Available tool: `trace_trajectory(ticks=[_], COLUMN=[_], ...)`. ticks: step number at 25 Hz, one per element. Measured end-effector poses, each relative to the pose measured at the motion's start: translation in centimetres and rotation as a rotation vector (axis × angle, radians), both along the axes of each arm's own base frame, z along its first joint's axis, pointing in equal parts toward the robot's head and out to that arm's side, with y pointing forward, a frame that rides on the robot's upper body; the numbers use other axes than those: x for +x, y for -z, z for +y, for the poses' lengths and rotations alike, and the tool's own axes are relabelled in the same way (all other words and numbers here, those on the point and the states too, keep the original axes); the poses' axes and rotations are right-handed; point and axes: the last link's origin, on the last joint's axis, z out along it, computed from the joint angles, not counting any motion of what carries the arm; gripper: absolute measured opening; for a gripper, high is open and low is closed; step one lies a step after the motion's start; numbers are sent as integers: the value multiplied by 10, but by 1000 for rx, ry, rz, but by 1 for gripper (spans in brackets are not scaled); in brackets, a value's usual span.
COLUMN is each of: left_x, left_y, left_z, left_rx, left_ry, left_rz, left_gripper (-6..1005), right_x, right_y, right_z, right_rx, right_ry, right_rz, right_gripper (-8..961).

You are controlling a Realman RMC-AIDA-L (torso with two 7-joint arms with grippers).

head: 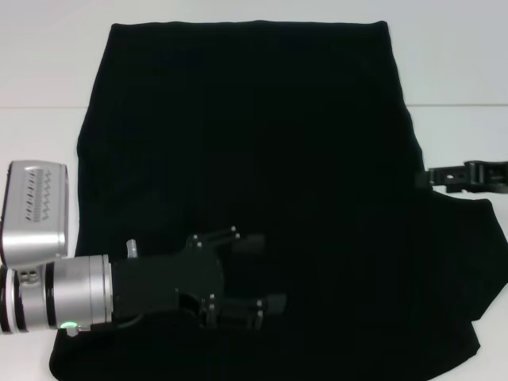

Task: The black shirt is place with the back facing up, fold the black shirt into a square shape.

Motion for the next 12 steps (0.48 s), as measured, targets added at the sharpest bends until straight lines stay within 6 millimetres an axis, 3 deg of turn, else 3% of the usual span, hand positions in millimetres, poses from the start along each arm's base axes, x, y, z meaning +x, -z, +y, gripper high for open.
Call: trace_trajectory(ticks=[12], left_x=[-4], left_y=[8], left_z=[-7], left_rx=[-19], left_ry=[66], left_rz=[64], left_gripper=[922], right_x=[36], right_y=[-22], right_z=[-19], right_rx=[-63], right_ry=[208], right_rz=[-121], right_gripper=[855])
